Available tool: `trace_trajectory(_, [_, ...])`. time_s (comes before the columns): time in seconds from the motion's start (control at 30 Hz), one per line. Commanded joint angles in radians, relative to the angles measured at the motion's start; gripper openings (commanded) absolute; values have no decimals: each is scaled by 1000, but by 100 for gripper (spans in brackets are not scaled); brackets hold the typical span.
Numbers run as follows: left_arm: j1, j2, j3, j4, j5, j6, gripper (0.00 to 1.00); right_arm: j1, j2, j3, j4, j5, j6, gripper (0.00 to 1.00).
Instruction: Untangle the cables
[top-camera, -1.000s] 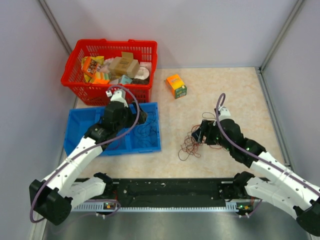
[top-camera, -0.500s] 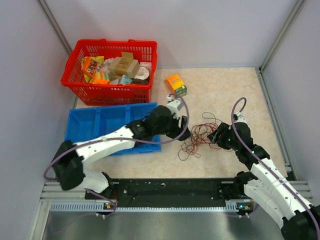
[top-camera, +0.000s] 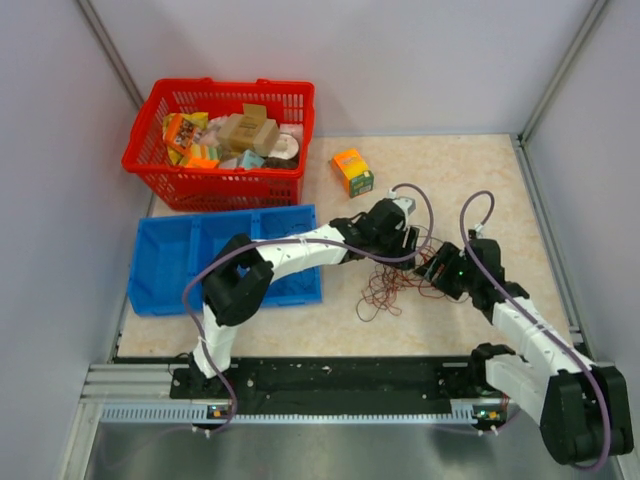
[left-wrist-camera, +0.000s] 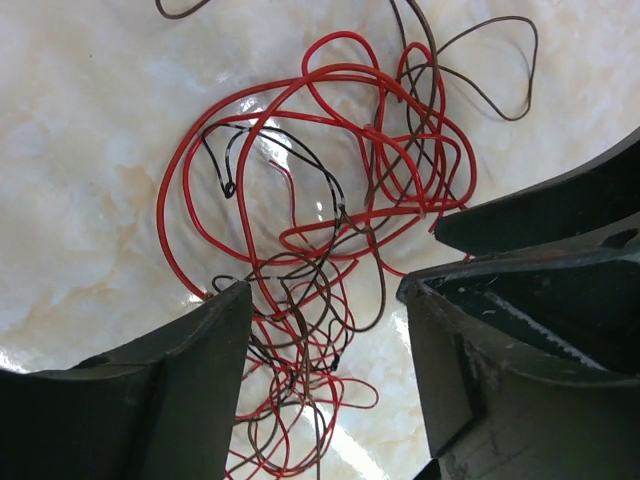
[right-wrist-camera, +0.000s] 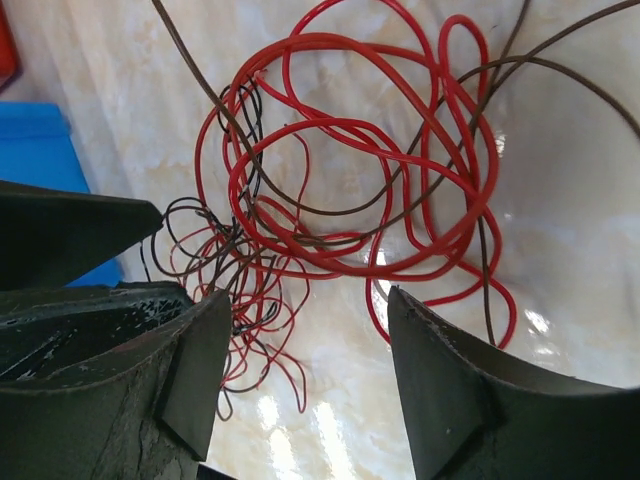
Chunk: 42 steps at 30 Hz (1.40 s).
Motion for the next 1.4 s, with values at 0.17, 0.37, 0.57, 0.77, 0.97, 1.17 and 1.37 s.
trace_trajectory(0.17, [-2,-37,1,-24,-25,9,74,-11,112,-48,255,-75,31,61])
trace_trajectory(0.37, [-11,-240,-191,57,-73,43,87,-11,208,-59,358,-44,49,58])
trace_trajectory(0.57, [39,-258,-263,71,-33,-55,75,-11,221,-70,377,-73,54,54])
trace_trajectory(0.77, [76,-180,-248,143,110,-117,61,-11,189,-87,361,-78,48,53])
trace_trajectory(0.97, [76,-110,-239,192,128,-158,52,-11,167,-81,344,-81,39,53])
trace_trajectory(1.17, [76,-110,-259,212,136,-177,24,-11,173,-79,358,-88,43,53])
trace_trajectory(1.37, [75,-221,-283,188,87,-129,0,-11,219,-85,412,-122,74,54])
